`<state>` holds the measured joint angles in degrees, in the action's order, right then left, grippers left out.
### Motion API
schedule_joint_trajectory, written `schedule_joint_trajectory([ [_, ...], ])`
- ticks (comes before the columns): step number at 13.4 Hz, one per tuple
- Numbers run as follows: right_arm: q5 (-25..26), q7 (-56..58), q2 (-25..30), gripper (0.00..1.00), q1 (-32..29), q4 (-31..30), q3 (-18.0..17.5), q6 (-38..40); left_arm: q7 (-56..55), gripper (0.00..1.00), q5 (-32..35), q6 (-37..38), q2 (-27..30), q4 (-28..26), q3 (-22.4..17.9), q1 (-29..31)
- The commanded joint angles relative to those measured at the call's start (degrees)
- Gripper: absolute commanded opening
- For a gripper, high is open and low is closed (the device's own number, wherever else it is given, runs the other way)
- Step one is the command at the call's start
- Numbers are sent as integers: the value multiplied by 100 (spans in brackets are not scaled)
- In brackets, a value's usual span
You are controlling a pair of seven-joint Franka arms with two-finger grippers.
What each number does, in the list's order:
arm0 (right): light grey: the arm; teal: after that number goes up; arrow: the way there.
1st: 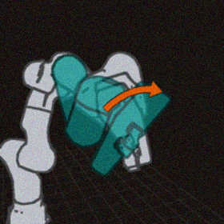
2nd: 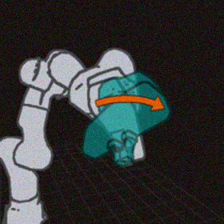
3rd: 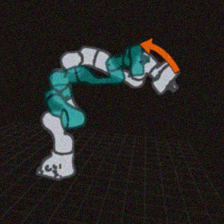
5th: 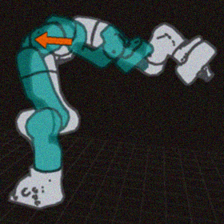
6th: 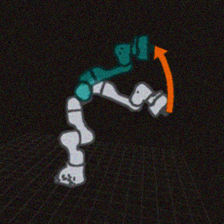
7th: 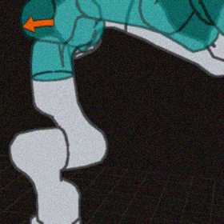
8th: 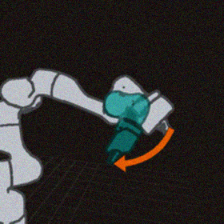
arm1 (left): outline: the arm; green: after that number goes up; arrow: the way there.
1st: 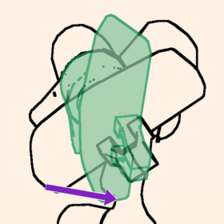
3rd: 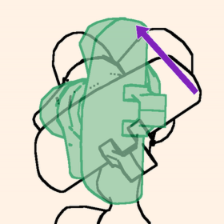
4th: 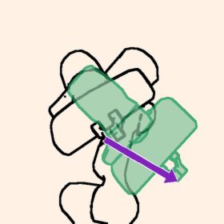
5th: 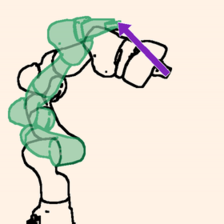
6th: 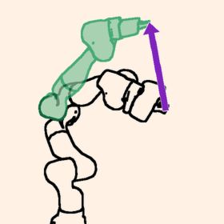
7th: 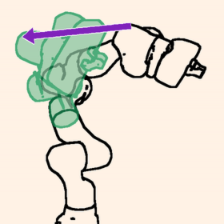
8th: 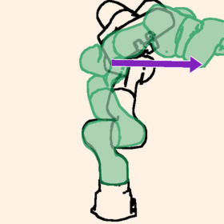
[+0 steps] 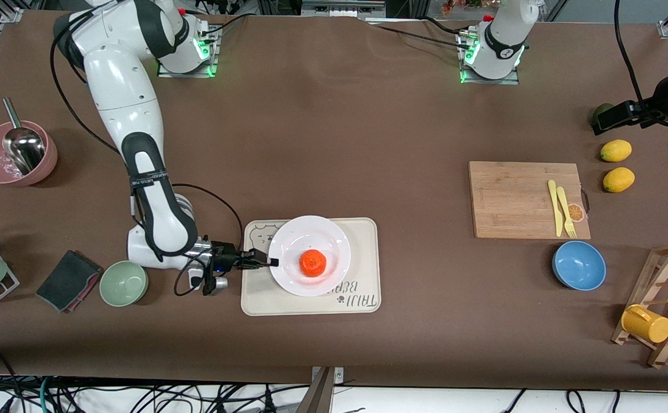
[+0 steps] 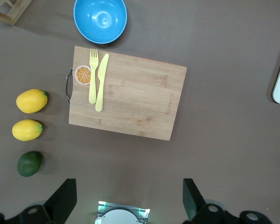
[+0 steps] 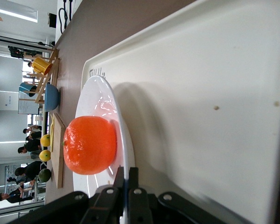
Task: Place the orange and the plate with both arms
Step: 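Open the right gripper and release the plate rim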
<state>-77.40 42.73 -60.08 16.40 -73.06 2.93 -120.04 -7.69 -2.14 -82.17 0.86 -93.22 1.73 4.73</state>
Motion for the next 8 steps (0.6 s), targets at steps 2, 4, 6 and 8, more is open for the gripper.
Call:
schedule_joint_trajectory([
  [2, 145, -72, -66, 100, 30, 327, 49, -20, 66, 100, -164, 280, 2, 164, 29, 46],
  [4, 759, -124, 31, 100, -40, 327, 58, 95, 66, 100, -164, 368, 2, 164, 29, 46],
  [6, 1173, -334, 110, 100, -75, 327, 58, 174, 66, 100, -164, 368, -16, 164, 29, 37],
  [8, 1655, -790, 277, 100, -67, 336, 59, 218, 66, 100, -164, 359, -24, 164, 29, 28],
])
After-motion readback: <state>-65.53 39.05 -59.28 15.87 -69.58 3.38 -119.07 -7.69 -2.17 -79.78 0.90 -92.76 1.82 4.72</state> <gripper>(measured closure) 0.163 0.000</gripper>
